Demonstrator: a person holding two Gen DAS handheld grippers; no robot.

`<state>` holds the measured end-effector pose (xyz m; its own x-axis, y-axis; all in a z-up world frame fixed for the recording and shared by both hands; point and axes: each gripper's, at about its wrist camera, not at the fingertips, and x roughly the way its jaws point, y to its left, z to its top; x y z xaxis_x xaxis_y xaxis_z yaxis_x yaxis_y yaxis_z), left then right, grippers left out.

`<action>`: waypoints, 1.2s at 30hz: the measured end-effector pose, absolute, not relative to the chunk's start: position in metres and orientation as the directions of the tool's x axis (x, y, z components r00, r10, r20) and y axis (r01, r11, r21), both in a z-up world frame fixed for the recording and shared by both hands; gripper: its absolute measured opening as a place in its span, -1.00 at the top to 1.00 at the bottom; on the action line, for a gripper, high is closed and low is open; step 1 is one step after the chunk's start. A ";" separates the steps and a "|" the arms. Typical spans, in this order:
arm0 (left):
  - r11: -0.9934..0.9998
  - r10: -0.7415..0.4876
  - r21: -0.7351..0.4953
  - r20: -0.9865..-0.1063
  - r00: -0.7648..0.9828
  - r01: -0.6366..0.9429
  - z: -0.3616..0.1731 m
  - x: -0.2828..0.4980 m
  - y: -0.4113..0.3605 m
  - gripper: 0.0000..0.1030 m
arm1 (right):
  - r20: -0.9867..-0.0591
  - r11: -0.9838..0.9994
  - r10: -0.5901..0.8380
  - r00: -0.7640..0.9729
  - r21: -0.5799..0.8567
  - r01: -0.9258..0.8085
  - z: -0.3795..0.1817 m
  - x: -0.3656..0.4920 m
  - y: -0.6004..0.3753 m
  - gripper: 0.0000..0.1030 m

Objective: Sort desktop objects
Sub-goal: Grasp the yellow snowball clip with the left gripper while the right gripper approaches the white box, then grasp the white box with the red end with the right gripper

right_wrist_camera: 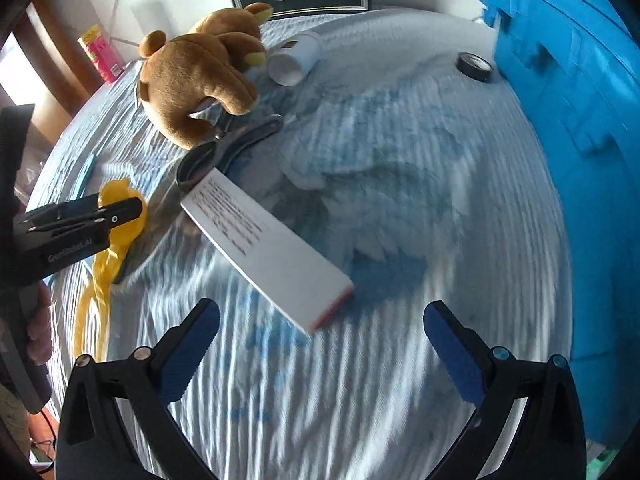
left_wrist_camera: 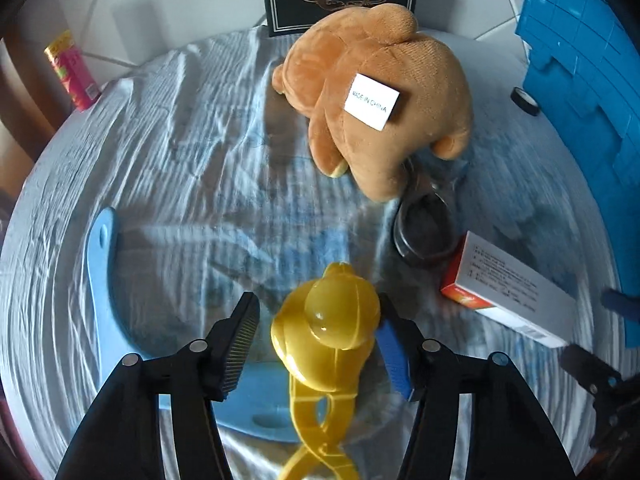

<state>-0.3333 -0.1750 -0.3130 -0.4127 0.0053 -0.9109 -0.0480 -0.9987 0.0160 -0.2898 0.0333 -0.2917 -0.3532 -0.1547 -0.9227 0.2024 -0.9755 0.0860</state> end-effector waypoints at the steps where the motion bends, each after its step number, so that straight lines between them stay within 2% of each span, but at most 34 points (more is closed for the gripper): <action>1: -0.999 0.005 0.017 -0.912 -0.410 -0.050 -0.315 -0.332 -0.175 -0.27 | -0.923 -0.972 -0.157 -0.351 0.082 0.219 -0.293 -0.293 0.029 -1.00; 8: -0.999 0.006 0.008 -0.919 -0.394 -0.033 -0.327 -0.331 -0.176 -0.32 | -0.949 -0.944 -0.130 -0.288 0.029 0.330 -0.313 -0.316 -0.001 -1.00; 14: -1.000 0.000 0.003 -0.913 -0.407 -0.006 -0.326 -0.339 -0.175 -0.31 | -0.934 -0.922 -0.159 -0.319 0.025 0.386 -0.310 -0.327 -0.016 -1.00; 15: -1.000 -0.005 0.007 -0.913 -0.409 -0.004 -0.327 -0.339 -0.174 -0.26 | -0.933 -0.920 -0.160 -0.323 0.022 0.391 -0.310 -0.329 -0.018 -1.00; 16: -1.000 -0.005 0.008 -0.914 -0.407 -0.006 -0.327 -0.340 -0.173 -0.02 | -0.935 -0.920 -0.155 -0.320 0.019 0.392 -0.312 -0.332 -0.020 -1.00; 22: -0.999 -0.038 0.042 -0.909 -0.416 -0.001 -0.327 -0.335 -0.166 -0.02 | -0.946 -0.915 -0.178 -0.269 0.058 0.400 -0.322 -0.337 -0.018 -0.99; 25: -0.999 -0.034 0.032 -0.910 -0.414 0.012 -0.325 -0.331 -0.166 -0.02 | -0.946 -0.910 -0.181 -0.269 0.057 0.412 -0.320 -0.336 -0.021 -0.29; 26: -1.000 -0.031 0.026 -0.911 -0.412 0.017 -0.325 -0.330 -0.166 -0.02 | -0.944 -0.910 -0.182 -0.273 0.057 0.410 -0.319 -0.336 -0.020 -0.24; 31: -0.999 -0.040 0.029 -0.917 -0.396 0.034 -0.329 -0.330 -0.165 -0.03 | -0.943 -0.898 -0.188 -0.275 0.051 0.437 -0.320 -0.335 -0.026 -0.25; 34: -0.999 -0.034 0.016 -0.922 -0.385 0.052 -0.333 -0.327 -0.165 0.03 | -0.941 -0.896 -0.172 -0.292 0.026 0.443 -0.321 -0.335 -0.028 -0.41; 36: -0.999 -0.043 0.025 -0.915 -0.401 0.048 -0.330 -0.322 -0.164 0.04 | -0.941 -0.895 -0.157 -0.299 0.008 0.446 -0.322 -0.334 -0.030 -0.32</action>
<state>-0.3216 -0.1636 -0.3298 -0.4012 -0.0426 -0.9150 0.0483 -0.9985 0.0253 -0.3335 -0.0296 -0.3223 -0.2991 -0.1569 -0.9412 0.4456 -0.8952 0.0076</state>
